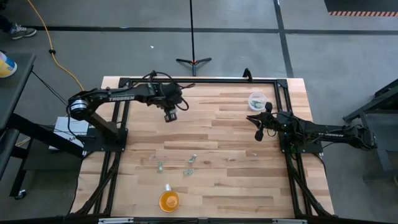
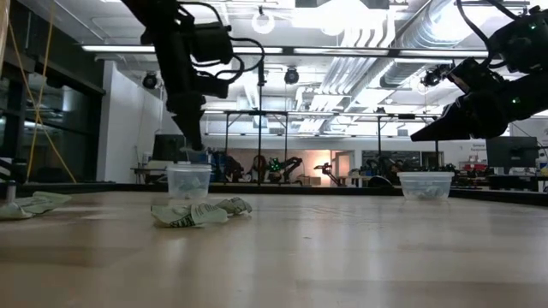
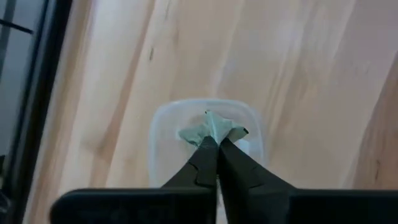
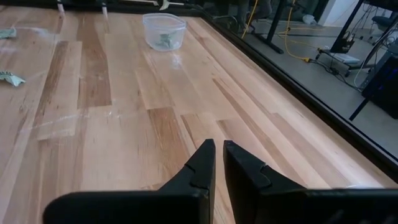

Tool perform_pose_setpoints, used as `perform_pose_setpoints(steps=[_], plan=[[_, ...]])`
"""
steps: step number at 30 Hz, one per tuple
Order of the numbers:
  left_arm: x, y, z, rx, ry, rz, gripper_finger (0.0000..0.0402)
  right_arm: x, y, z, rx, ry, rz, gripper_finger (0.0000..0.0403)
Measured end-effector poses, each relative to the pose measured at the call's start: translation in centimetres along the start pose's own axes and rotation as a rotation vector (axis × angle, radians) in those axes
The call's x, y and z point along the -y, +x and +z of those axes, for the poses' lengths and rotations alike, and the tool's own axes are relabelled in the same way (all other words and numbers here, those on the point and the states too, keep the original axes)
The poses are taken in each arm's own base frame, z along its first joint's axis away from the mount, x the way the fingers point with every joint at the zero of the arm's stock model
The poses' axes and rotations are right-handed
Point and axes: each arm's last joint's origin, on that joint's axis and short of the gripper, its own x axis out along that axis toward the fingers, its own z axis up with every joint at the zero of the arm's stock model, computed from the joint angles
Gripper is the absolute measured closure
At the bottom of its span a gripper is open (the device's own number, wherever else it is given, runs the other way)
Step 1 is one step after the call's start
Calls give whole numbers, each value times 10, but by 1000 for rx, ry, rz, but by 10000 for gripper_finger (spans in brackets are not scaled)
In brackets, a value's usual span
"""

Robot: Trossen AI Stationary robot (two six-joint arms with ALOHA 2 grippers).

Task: Pick and place items into bin
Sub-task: Put the stevia packet into the left transparent bin

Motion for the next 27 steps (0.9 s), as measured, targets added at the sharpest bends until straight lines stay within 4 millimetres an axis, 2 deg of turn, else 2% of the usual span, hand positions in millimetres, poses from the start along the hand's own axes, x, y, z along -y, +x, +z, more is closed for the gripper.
perform_pose_setpoints(steps=[9, 11, 14, 17, 20, 27], plan=[[0, 2, 1, 27, -7, 25, 244, 0, 0, 0, -1, -1, -2, 377], [1, 2, 6, 85, -4, -40, 227, 0, 0, 0, -1, -1, -2, 379], [13, -2, 17, 226, 61, -229, 212, 0, 0, 0, -1, -1, -2, 378], [33, -9, 28, 359, 158, -400, 209, 0, 0, 0, -1, -1, -2, 376], [62, -18, 35, 442, 246, -488, 211, 0, 0, 0, -1, -1, -2, 376], [143, -29, 30, 453, 374, -498, 213, 0, 0, 0, 0, -1, 2, 378]])
